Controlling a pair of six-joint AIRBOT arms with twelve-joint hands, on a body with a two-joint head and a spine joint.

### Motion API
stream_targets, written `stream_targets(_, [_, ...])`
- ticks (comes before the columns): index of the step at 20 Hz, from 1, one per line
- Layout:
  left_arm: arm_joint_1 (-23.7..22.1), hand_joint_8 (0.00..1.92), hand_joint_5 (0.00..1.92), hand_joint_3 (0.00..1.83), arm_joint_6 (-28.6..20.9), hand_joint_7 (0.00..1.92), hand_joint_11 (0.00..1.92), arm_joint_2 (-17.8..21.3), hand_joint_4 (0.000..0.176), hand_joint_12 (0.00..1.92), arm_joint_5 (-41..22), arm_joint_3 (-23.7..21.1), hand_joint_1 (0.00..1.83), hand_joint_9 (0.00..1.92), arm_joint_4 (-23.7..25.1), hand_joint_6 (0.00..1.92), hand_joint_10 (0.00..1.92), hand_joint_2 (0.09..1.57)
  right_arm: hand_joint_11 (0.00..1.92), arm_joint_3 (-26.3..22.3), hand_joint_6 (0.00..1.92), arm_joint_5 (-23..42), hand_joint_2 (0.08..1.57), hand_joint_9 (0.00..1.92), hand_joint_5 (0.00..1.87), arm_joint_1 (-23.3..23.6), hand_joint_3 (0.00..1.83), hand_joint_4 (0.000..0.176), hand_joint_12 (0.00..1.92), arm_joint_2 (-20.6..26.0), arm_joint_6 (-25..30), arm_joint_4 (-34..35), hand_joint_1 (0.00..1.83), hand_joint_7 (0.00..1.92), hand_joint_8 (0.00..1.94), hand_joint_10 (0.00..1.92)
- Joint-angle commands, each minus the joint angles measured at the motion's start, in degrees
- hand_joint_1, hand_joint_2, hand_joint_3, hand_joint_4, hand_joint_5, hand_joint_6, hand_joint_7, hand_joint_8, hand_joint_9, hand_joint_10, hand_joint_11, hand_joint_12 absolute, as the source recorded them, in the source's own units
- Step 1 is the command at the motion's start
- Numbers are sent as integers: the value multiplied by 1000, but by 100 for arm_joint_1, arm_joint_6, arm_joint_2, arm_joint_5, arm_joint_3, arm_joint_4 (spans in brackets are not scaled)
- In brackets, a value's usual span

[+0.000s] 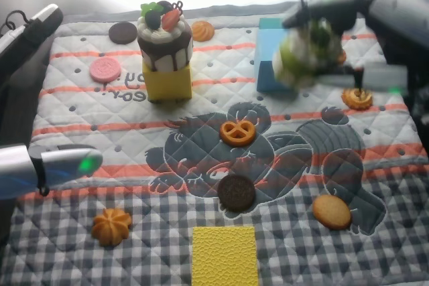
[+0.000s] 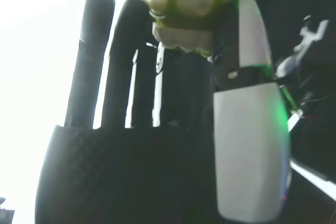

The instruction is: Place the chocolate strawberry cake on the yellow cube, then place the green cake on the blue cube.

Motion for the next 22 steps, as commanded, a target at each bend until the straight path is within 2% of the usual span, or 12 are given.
stream_targets(1, [-19, 0, 40, 0, -101, 0, 0, -9, 108, 0, -658, 44, 925, 0, 85, 11, 0, 758, 636, 58, 719, 583, 1109, 881, 1009, 143, 0, 0, 1362, -55, -47, 193, 1261, 1017, 1142, 909])
stream_targets(2, [-19, 0, 39, 0, -138, 0, 0, -17, 110, 0, -640, 60, 935, 0, 86, 10, 0, 764, 747, 146, 726, 478, 1088, 956, 1017, 267, 0, 0, 1239, -128, -105, 251, 1355, 1069, 895, 1137])
stream_targets(4, [-18, 0, 41, 0, -152, 0, 0, -23, 129, 0, -630, 70, 921, 0, 95, 9, 0, 767, 703, 466, 840, 8, 1114, 879, 994, 661, 0, 0, 1255, -383, -169, 326, 1363, 987, 970, 1283])
stream_targets(8, [-19, 0, 31, 1, -152, 0, 0, -31, 121, 0, -606, 80, 936, 0, 132, 2, 0, 780, 498, 830, 769, -542, 1110, 839, 1068, 926, 0, 0, 1356, -682, -187, 361, 1362, 976, 979, 1293])
stream_targets(9, [-19, 0, 35, 0, -152, 0, 0, -33, 114, 0, -606, 81, 927, 0, 138, 4, 0, 774, 230, 898, 829, -674, 1107, 695, 1071, 962, 0, 0, 1464, -738, -201, 361, 1253, 944, 1033, 978])
stream_targets(11, [-20, 0, 34, 0, -159, 0, 0, -32, 95, 0, -606, 82, 933, 0, 147, 3, 0, 774, 179, 986, 915, -847, 1119, 738, 1015, 987, 0, 29, 1435, -806, -212, 362, 1217, 948, 1047, 698])
stream_targets(12, [-20, 0, 35, 0, -164, 0, 0, -33, 98, 0, -606, 82, 929, 0, 150, 3, 0, 769, 498, 1008, 944, -933, 1115, 835, 972, 987, 0, 0, 1313, -815, -228, 362, 1342, 996, 907, 1168])
stream_targets(13, [-19, 0, 38, 0, -166, 0, 0, -33, 93, 0, -607, 82, 915, 0, 152, 4, 0, 770, 664, 1009, 1013, -962, 1115, 900, 934, 987, 1, 0, 1142, -815, -240, 362, 1367, 983, 889, 1210])
stream_targets(14, [-18, 0, 49, 0, -173, 0, 0, -32, 86, 0, -608, 81, 911, 0, 152, 8, 0, 770, 446, 1009, 987, -1005, 1104, 893, 947, 986, 0, 0, 1107, -815, -252, 362, 1376, 1052, 821, 1202])
stream_targets(17, [-18, 0, 51, 0, -198, 0, 0, -32, 86, 0, -608, 81, 879, 0, 151, 7, 0, 768, 437, 1008, 905, -1113, 1108, 865, 963, 985, 1, 0, 1218, -832, -300, 361, 1377, 1037, 907, 1250])
stream_targets(19, [-18, 0, 50, 0, -210, 0, 0, -32, 82, 0, -612, 83, 900, 0, 151, 5, 0, 770, 656, 1011, 825, -1171, 1102, 929, 962, 984, 0, 0, 1270, -870, -320, 364, 1383, 1026, 923, 1237])
stream_targets(22, [-15, 0, 58, 0, -233, 0, 0, -32, 94, 0, -625, 89, 911, 0, 151, 6, 0, 768, 917, 1000, 918, -1183, 1093, 1047, 953, 910, 1, 0, 1150, -900, -320, 420, 1366, 979, 875, 1104])
